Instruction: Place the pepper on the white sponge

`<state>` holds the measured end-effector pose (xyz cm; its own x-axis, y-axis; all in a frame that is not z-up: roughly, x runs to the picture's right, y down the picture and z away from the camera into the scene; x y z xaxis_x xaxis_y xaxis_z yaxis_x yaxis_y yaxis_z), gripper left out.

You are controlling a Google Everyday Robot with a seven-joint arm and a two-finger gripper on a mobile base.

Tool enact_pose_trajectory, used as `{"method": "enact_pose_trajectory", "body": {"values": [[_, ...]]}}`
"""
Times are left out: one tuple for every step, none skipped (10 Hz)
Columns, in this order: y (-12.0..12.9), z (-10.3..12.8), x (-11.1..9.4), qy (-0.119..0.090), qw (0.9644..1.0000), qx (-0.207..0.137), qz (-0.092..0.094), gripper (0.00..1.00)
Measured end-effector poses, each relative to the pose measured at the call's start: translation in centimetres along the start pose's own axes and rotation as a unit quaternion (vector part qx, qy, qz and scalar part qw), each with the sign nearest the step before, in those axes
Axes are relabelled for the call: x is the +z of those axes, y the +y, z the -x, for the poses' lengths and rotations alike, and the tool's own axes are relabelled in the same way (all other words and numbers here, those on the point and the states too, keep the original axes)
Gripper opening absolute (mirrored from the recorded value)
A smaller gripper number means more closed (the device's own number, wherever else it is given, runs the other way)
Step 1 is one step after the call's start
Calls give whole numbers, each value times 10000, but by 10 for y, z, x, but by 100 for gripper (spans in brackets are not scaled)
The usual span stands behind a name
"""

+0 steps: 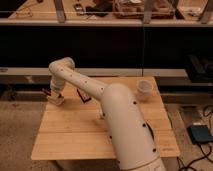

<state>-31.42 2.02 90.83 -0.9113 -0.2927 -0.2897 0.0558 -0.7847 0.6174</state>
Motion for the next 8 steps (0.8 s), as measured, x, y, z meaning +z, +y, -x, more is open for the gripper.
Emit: {"method": "enact_pose_trajectory", "body": {"values": [[4,0,2,-51,10000,23,15,15],[6,0,3,-64,10000,43,20,15],[8,-1,5,-69,10000,61,21,15],[12,0,5,-43,10000,83,13,15],[13,1,6,-23,9999,99,2,15],[15,3,6,-13,9999,112,-7,15],[17,8,6,-29,9999,125,-9,15],[19,11,6,-46,9999,127,-3,15]]}}
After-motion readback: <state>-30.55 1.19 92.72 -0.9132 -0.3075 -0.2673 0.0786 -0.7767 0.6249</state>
